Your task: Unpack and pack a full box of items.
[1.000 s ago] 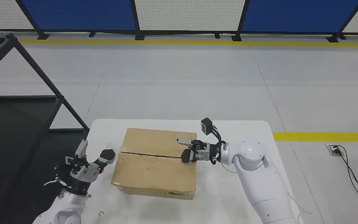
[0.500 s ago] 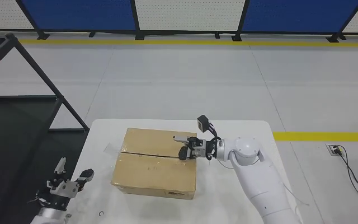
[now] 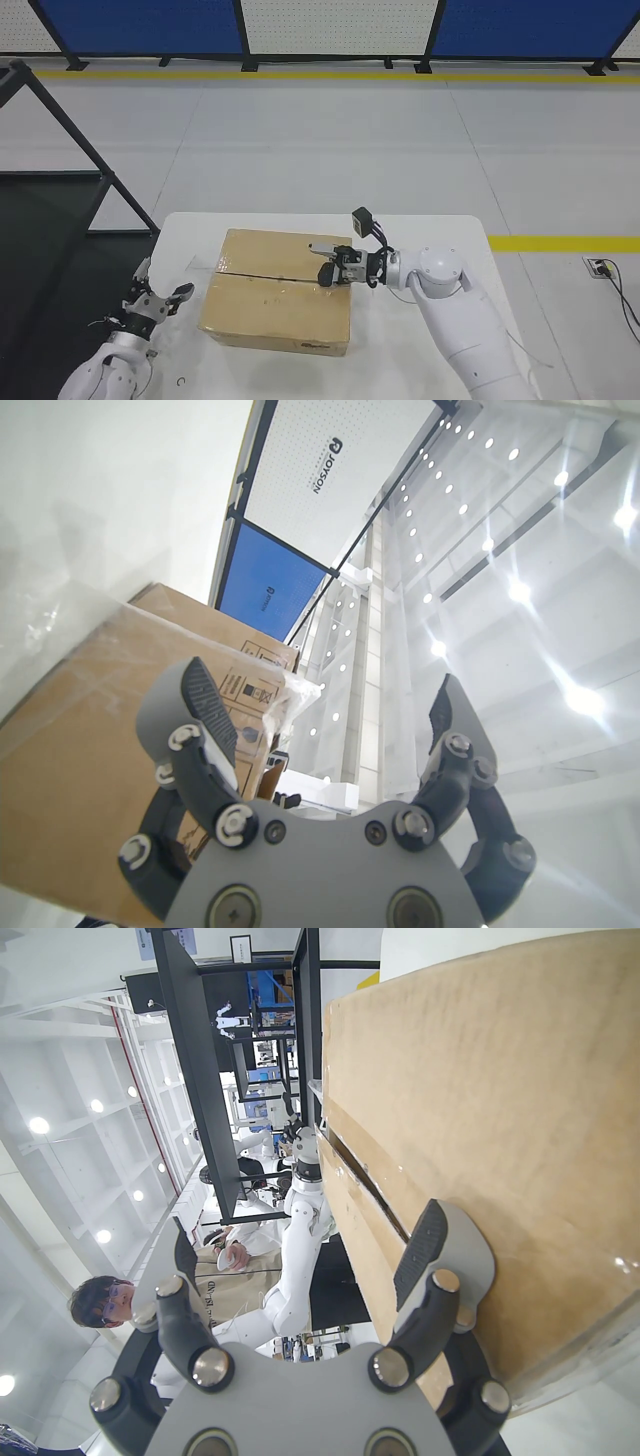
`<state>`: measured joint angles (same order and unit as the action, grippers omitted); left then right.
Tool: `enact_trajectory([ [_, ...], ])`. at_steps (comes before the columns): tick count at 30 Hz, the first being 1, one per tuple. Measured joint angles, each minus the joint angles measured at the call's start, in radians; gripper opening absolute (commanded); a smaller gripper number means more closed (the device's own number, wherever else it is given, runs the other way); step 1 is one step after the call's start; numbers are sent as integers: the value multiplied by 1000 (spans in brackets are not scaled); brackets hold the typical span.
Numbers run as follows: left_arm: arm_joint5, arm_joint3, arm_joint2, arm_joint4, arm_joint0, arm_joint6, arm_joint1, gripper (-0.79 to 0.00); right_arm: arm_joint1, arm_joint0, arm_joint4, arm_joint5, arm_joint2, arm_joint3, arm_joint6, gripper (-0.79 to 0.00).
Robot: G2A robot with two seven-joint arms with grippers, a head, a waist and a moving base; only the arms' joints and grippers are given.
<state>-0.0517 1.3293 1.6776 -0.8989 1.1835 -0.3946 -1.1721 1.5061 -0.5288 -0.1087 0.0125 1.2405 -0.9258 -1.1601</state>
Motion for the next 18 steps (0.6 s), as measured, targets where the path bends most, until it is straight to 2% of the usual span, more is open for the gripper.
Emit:
enact_trajectory([
  [3,-18,-13,-14,2,-32,27,-2,0,-2,-1,-5,-5,-6,-7,5,0],
  [13,-16,3,-19,15,-26,35,-2,0,-9,10,-26,-6,-25,1,11,0],
  [18,39,30,-35,116,-16,48,0,0,-10,25,-37,0,-38,20,7,0],
])
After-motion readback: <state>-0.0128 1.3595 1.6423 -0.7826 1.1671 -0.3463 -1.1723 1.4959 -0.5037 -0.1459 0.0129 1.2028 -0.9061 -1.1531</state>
